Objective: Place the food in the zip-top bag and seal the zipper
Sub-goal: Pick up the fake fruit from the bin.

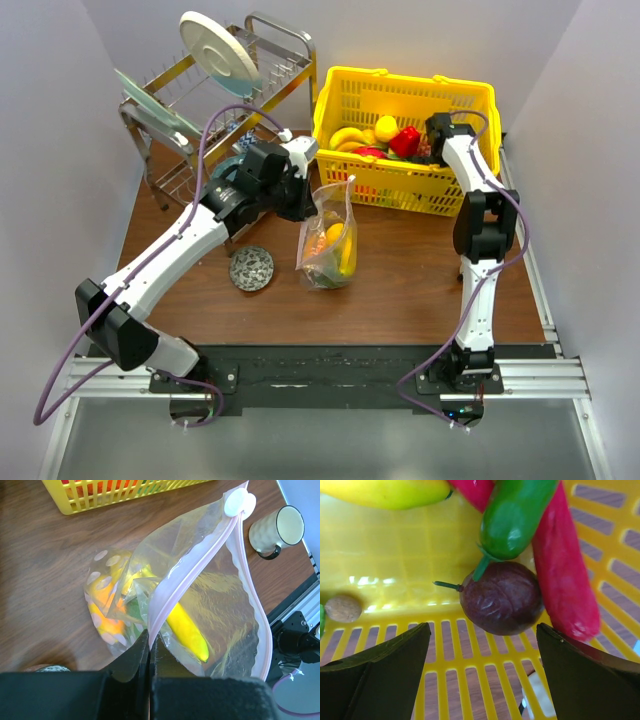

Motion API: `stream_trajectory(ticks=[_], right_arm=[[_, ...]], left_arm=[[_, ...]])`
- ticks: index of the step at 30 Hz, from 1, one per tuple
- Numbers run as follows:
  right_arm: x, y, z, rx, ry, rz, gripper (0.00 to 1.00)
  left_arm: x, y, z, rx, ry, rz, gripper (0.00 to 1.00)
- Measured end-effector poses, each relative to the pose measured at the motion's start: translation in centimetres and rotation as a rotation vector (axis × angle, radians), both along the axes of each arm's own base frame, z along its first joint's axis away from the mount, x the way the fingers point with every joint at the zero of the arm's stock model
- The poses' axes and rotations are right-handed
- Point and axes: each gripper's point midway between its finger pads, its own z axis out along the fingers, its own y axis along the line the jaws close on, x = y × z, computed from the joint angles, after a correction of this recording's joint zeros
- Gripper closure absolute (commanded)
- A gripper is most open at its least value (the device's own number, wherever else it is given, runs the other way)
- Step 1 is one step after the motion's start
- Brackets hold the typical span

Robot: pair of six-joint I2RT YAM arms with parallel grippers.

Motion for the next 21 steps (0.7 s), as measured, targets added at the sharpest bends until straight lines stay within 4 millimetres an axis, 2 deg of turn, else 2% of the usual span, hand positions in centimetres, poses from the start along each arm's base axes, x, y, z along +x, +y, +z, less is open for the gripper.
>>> stream_trajectory(ticks=[4,7,16,19,21], right_arm=[[0.13,-0.13,-0.33,0.002,-0.006,-0.004,0.10],[0.20,-0.16,-0.35,0.001,-0.009,-0.004,0.17],[0.30,-0.56,-0.82,-0.018,-0.004,-0.010,0.15],[0.36,-0.61,-0.83,-0.020,-0.005,-0.012,0.23],[0.44,-0.73,-0.80,-0.025,-0.008,-0.015,0.23]], left_arm=[[-0.06,-0.01,-0.24,0.001,0.005,-0.002,1.00],[-0.07,-0.06,-0.18,-0.001,0.003,-0.004,1.00],[-0.11,-0.08,-0.13,-0.003,0.003,-0.006,1.00],[-0.13,-0.07,-0.14,-0.003,0.003,-0.006,1.00],[-0.13,-0.07,-0.12,-0.003,0.003,-0.006,1.00]])
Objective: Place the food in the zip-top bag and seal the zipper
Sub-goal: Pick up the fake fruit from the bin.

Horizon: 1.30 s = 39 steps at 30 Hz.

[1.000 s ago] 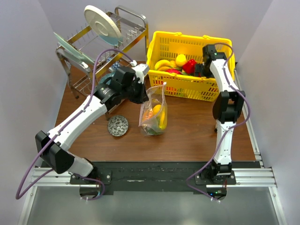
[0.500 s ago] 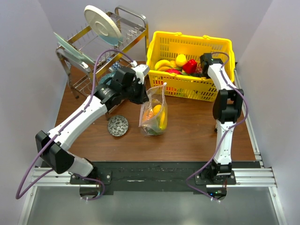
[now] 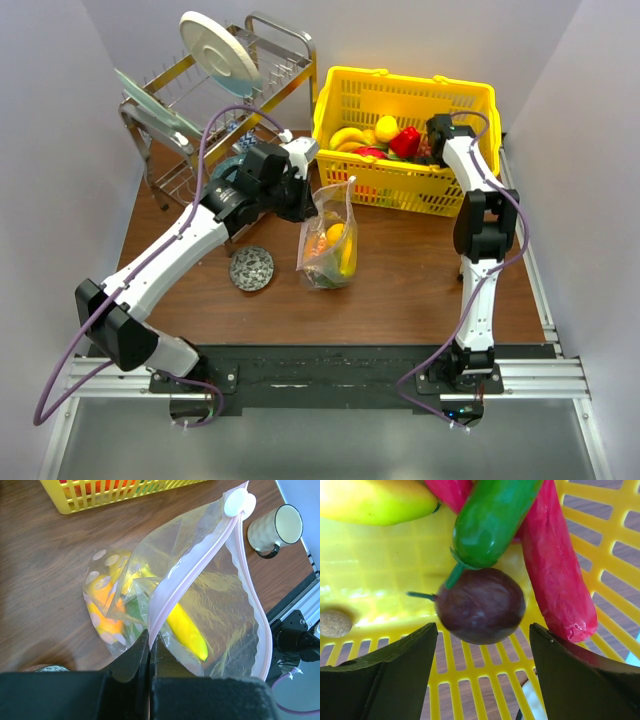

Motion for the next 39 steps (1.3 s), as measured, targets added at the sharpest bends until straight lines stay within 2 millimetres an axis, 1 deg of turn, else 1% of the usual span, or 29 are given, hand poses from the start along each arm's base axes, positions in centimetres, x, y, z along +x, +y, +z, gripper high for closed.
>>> stream_trajectory(ticks=[2,4,6,9,11,13,15,18,20,21,24,25,27,28,29,31,35,39], right_arm=[[0.1,-0.1,0.0,-0.002,-0.004,-0.001,0.24],[0.1,0.0,0.0,-0.001,-0.006,-0.001,0.35],[0.2,0.0,0.0,0.003,-0.008,0.000,0.36],[1.0,-0.1,-0.3,0.003,-0.023,-0.006,0.31],[1.3,-0.2,-0.3,0.002,-0.026,-0.009,0.20],[1.6,0.0,-0.5,0.011,-0.037,-0.009,0.16],[2.0,0.2,-1.3,0.018,-0.037,-0.006,0.14],[2.1,0.5,-2.7,0.022,-0.016,-0.001,0.15],[2.8,0.5,-2.5,0.023,-0.031,0.003,0.16],[3.1,0.5,-2.3,0.022,-0.041,0.002,0.19],[3.6,0.2,-2.5,0.021,-0.048,0.000,0.22],[3.5,0.2,-2.7,0.023,-0.046,-0.001,0.26],[3.6,0.2,-2.9,0.023,-0.048,-0.001,0.30],[3.7,0.2,-3.0,0.025,-0.051,-0.001,0.39],[3.7,0.2,-2.9,0.026,-0.054,-0.002,0.41],[3.9,0.2,-2.9,0.031,-0.066,-0.005,0.44],[4.0,0.4,-2.7,0.044,-0.094,-0.005,0.53],[4.2,1.1,-2.3,0.088,-0.134,0.007,0.56]], left_arm=[[0.0,0.0,0.0,0.000,-0.001,0.000,1.00],[0.0,0.0,0.1,-0.001,-0.001,0.000,1.00],[0.0,0.0,0.1,-0.001,-0.001,0.000,1.00],[0.0,0.0,0.1,-0.001,-0.001,0.000,1.00],[0.0,0.0,0.1,0.000,-0.001,0.000,1.00],[0.0,0.0,0.1,0.000,-0.001,0.000,1.00],[0.0,0.0,0.0,0.000,-0.001,0.000,1.00],[0.0,0.0,0.0,0.000,-0.001,0.000,1.00],[0.0,0.0,0.0,0.001,0.000,0.000,1.00],[0.0,0.0,0.1,0.000,-0.001,0.000,1.00],[0.0,0.0,0.1,0.000,-0.001,0.000,1.00],[0.0,0.0,0.1,0.001,-0.001,0.000,1.00],[0.0,0.0,0.1,0.001,-0.001,-0.001,1.00],[0.0,0.0,0.1,0.001,-0.002,-0.001,1.00],[0.0,0.0,0.1,0.003,-0.003,-0.001,1.00],[0.1,0.1,0.1,0.007,-0.009,-0.003,1.00],[0.2,0.1,0.0,0.018,-0.020,-0.009,1.00],[0.5,0.2,-0.1,0.036,-0.036,-0.018,1.00]])
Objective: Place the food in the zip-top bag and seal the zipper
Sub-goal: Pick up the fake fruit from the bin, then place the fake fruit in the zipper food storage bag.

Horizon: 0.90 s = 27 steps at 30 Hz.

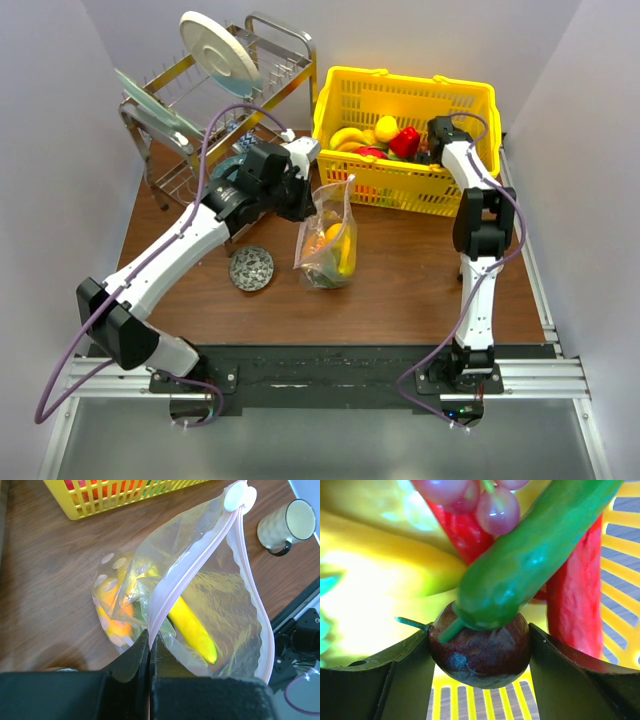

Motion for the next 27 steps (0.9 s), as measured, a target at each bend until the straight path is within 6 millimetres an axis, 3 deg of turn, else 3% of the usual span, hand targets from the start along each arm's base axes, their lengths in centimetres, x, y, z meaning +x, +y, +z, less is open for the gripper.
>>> stream_trajectory(ticks=[4,10,14,17,21,25,27], right_arm=[[0.5,0.8,2.4,0.035,-0.070,0.016,0.57],[1.7,2.4,11.5,0.095,-0.293,0.046,0.57],[1.6,3.4,17.4,0.137,-0.430,0.068,0.57],[1.6,4.4,20.6,0.186,-0.501,0.092,0.58],[1.8,6.6,23.9,0.303,-0.568,0.147,0.60],[0.0,9.6,26.4,0.468,-0.598,0.215,0.60],[-2.0,11.6,27.7,0.569,-0.617,0.263,0.61]], left_arm=[[0.7,0.1,0.0,0.022,-0.040,-0.005,1.00],[2.0,-0.6,0.1,0.012,-0.105,-0.023,1.00],[2.1,-0.8,-2.2,0.019,-0.102,-0.033,1.00],[2.0,-0.6,-3.6,0.025,-0.094,-0.033,1.00],[1.7,0.0,-3.7,0.011,-0.106,-0.029,1.00],[1.8,0.7,-2.1,-0.026,-0.145,-0.019,1.00],[1.7,1.0,-1.4,-0.045,-0.164,-0.016,1.00]])
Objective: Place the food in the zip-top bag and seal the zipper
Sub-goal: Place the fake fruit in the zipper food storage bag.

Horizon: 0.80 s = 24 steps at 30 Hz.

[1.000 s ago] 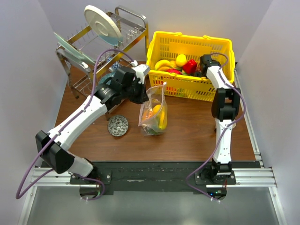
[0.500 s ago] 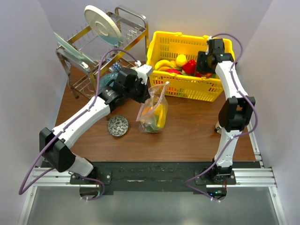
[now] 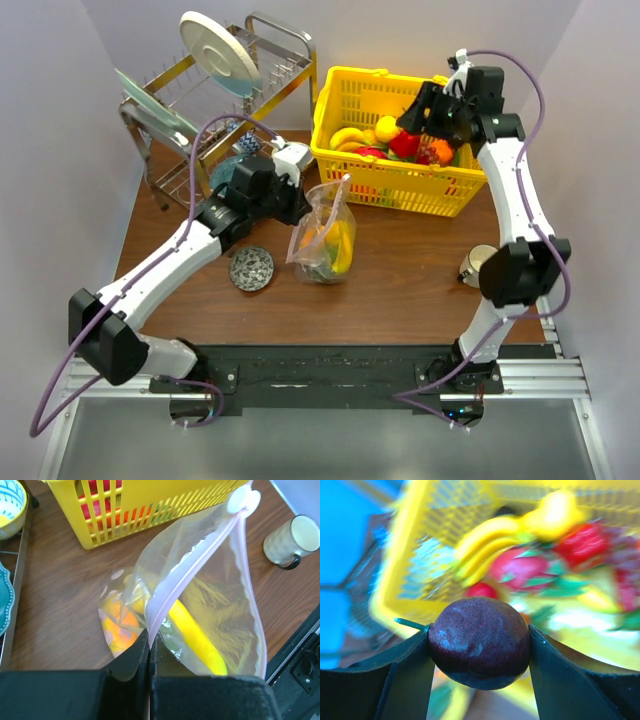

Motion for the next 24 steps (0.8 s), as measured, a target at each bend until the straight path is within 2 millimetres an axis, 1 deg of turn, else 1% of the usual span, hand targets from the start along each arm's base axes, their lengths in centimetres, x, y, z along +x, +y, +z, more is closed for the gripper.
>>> stream_trajectory(ticks=[1,4,5,7,8,9,11,12,14,17,20,22,24], right_arm=[[-1.4,1.0,0.5,0.035,-0.004,0.033,0.60],[-5.8,4.9,2.4,0.111,-0.038,0.157,0.60],[-7.4,6.6,3.1,0.124,-0.060,0.209,0.60],[-11.0,9.9,4.1,0.148,-0.095,0.316,0.60],[-12.5,10.9,4.4,0.160,-0.101,0.357,0.60],[-14.6,12.5,4.8,0.179,-0.121,0.422,0.60],[-17.8,14.2,5.3,0.211,-0.146,0.500,0.60],[-18.9,14.5,5.4,0.223,-0.153,0.519,0.60],[-21.4,15.9,5.4,0.257,-0.166,0.582,0.60],[-24.0,18.3,4.5,0.288,-0.158,0.664,0.61],[-26.2,20.7,2.7,0.294,-0.116,0.740,0.60],[-27.0,21.8,1.9,0.293,-0.102,0.772,0.60],[-27.1,22.2,1.5,0.289,-0.103,0.770,0.60]], left_arm=[[-0.1,0.1,0.4,-0.010,-0.009,-0.002,1.00],[-0.3,0.2,1.3,-0.032,-0.028,-0.010,1.00],[-0.3,0.2,1.5,-0.037,-0.031,-0.012,1.00],[-0.5,0.3,2.0,-0.049,-0.038,-0.018,1.00],[-0.7,0.4,2.2,-0.056,-0.041,-0.020,1.00],[-0.8,0.6,2.3,-0.063,-0.045,-0.019,1.00],[-1.1,0.9,2.6,-0.076,-0.049,-0.021,1.00],[-1.2,1.0,2.7,-0.080,-0.050,-0.022,1.00],[-1.3,1.0,3.1,-0.095,-0.053,-0.028,1.00],[-1.4,0.9,3.4,-0.119,-0.047,-0.039,1.00],[-1.6,0.6,3.5,-0.139,-0.040,-0.060,1.00],[-1.7,0.5,3.3,-0.150,-0.032,-0.072,1.00],[-1.9,0.3,3.3,-0.164,-0.020,-0.084,1.00]])
